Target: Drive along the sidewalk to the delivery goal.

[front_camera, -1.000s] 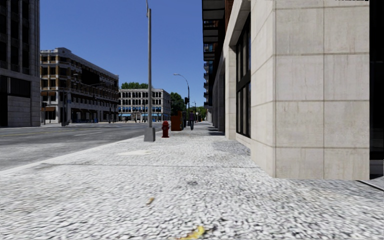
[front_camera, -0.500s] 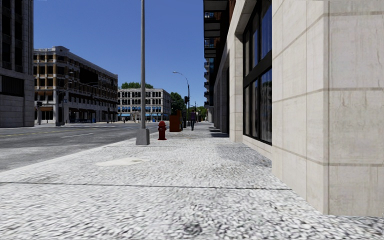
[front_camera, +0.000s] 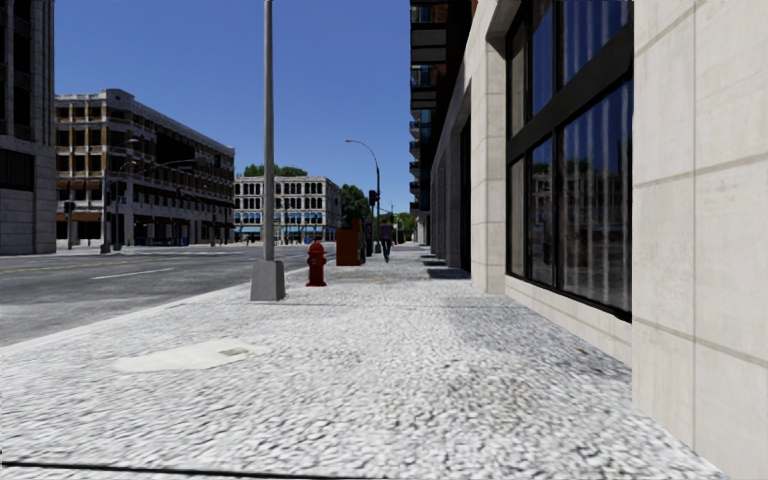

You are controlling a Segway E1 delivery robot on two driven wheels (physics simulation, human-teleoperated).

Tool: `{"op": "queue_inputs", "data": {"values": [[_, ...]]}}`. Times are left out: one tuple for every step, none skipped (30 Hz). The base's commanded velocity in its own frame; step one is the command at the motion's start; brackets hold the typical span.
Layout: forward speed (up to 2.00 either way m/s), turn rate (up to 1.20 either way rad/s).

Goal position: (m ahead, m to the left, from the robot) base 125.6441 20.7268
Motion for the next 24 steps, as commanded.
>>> {"op": "queue_inputs", "data": {"values": [[2.00, -0.12], [2.00, -0.26], [2.00, -0.26], [2.00, -0.36], [2.00, -0.50], [2.00, -0.65], [2.00, -0.65], [2.00, -0.74], [2.00, -0.76], [2.00, -0.31], [2.00, 0.00], [2.00, 0.00], [2.00, 0.00], [2.00, 0.00], [2.00, 0.00], [2.00, 0.00], [2.00, 0.00], [2.00, 0.00], [2.00, 0.00], [2.00, 0.00], [2.00, 0.00], [2.00, 0.00], [2.00, 0.00], [2.00, 0.00]]}}
